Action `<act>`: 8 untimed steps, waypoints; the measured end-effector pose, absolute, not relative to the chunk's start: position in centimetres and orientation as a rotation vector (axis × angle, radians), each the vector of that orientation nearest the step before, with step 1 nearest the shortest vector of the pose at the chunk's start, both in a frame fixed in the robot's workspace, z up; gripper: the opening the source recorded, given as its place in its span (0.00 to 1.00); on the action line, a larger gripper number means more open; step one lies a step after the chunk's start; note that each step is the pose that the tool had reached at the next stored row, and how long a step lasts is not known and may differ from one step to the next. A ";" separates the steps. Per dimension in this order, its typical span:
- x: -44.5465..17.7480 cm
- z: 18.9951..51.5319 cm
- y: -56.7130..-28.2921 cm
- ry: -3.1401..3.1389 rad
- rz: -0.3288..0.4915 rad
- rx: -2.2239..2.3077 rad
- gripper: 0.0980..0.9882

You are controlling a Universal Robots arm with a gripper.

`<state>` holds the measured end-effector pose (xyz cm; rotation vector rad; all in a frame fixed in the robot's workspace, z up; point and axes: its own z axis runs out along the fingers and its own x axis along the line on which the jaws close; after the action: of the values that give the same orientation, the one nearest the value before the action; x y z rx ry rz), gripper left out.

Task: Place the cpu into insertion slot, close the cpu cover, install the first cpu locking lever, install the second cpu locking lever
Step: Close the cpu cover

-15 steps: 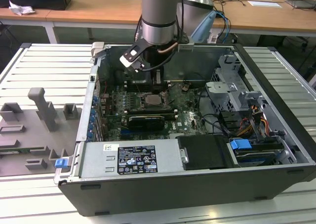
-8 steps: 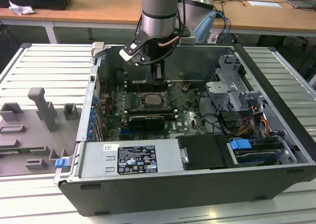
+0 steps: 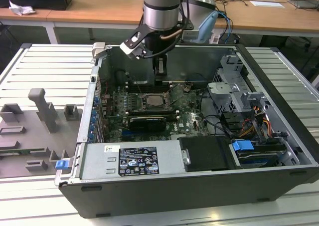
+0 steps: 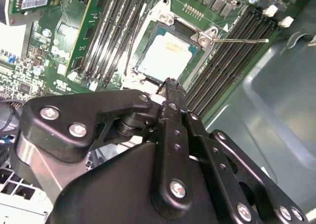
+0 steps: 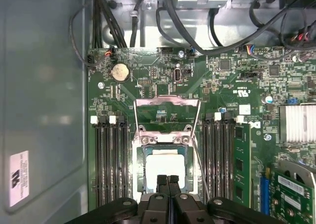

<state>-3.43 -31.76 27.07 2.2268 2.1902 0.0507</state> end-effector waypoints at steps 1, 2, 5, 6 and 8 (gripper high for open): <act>-3.4 27.3 -31.8 2.190 0.051 2.227 0.01; -3.4 27.5 -31.8 2.190 0.051 2.227 0.01; -3.4 28.5 -31.8 2.190 0.051 2.227 0.01; -3.4 28.7 -31.8 2.190 0.051 2.227 0.01; -3.2 28.7 -31.8 2.190 0.050 2.227 0.01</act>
<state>-3.22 -31.76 28.68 2.2267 2.1905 0.0504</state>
